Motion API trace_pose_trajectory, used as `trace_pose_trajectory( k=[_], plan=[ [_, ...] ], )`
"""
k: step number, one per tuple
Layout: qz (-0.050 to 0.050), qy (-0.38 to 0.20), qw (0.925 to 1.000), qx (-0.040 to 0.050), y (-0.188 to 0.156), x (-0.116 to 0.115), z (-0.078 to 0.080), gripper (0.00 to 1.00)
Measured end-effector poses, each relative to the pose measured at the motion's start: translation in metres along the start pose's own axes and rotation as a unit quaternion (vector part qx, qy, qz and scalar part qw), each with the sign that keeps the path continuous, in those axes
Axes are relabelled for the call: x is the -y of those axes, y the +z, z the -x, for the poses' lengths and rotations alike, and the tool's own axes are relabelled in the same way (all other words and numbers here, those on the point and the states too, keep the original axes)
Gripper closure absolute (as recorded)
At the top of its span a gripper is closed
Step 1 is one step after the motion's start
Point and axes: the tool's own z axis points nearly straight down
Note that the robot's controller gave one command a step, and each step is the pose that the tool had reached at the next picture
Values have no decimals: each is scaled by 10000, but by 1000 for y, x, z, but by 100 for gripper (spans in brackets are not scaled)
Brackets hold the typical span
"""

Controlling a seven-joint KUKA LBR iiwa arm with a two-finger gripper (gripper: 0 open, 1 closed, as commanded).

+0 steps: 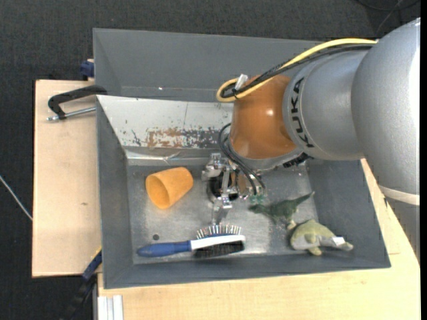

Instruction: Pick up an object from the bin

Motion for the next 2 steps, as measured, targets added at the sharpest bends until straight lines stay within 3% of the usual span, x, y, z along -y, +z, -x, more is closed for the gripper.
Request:
trace_pose_trajectory(
  k=[1,2],
  plan=[
    [-14,-1718,9851,108,17,49,1,0],
    [-14,-1720,9850,143,16,48,3,100]
  ],
)
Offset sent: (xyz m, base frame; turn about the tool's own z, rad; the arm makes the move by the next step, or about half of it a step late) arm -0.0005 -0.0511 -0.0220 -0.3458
